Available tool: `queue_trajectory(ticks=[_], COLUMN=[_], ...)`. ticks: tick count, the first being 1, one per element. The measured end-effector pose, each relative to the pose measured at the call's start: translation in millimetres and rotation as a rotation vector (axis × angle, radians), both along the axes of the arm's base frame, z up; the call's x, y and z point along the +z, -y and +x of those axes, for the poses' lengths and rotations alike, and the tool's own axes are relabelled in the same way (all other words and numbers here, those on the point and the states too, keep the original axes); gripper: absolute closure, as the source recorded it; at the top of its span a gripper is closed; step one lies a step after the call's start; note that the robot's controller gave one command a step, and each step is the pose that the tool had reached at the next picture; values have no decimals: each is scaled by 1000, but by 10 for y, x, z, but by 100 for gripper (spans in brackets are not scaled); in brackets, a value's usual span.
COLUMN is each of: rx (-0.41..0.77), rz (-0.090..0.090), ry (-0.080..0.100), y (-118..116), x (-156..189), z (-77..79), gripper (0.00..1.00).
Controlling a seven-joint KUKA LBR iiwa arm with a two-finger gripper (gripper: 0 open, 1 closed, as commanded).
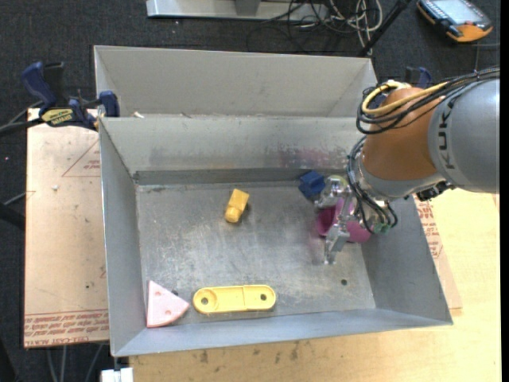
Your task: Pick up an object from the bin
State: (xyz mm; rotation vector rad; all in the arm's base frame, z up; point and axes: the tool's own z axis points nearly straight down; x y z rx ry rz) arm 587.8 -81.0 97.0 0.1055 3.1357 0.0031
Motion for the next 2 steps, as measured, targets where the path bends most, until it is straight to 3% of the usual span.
queue_trajectory(ticks=[1, 2], rx=[228, -6], rz=[11, 14], ry=[19, 14], y=[208, 324], x=[-56, -133], z=[71, 73], gripper=[0, 100])
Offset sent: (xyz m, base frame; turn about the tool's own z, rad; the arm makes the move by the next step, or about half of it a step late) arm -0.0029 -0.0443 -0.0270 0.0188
